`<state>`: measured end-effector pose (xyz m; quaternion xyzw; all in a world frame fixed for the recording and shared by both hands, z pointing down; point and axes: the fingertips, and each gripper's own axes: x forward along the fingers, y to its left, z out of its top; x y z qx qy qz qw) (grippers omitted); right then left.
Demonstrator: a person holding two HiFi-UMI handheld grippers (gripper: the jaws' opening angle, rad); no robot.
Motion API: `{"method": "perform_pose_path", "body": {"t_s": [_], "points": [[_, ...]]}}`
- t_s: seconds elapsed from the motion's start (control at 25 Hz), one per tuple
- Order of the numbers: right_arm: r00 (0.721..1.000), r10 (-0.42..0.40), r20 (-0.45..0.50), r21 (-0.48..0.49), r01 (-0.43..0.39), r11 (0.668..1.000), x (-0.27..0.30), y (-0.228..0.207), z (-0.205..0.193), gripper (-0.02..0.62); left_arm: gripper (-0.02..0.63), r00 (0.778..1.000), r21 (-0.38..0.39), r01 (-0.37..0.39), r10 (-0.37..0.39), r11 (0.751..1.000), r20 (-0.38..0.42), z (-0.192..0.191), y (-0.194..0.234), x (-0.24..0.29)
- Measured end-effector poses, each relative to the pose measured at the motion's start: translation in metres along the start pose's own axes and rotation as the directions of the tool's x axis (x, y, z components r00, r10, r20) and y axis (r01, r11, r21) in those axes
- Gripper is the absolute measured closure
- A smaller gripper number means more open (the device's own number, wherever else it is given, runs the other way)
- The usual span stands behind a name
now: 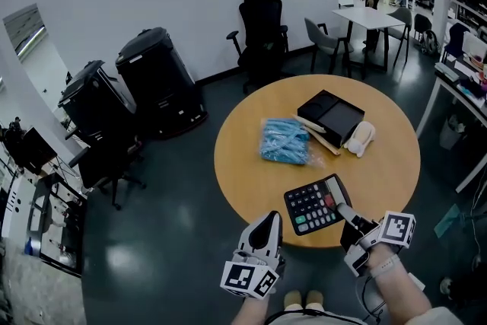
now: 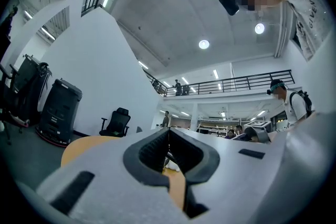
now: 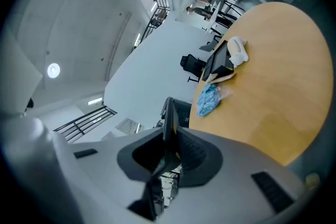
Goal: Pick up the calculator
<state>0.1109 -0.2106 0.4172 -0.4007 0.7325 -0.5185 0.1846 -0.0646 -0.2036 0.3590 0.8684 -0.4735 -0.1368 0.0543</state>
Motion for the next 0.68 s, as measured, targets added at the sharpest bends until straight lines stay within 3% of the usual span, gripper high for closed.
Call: {"method": "perform_pose_path", "body": {"t_s": [0.68], "points": [[1.0,0.012,0.016,0.111,-0.014,0.994,-0.009,-0.011,-0.037,0.535,0.598,0.997,-0.024,0.015,-0.017,1.0,-0.081,-0.025,0.0,-0.014]]}}
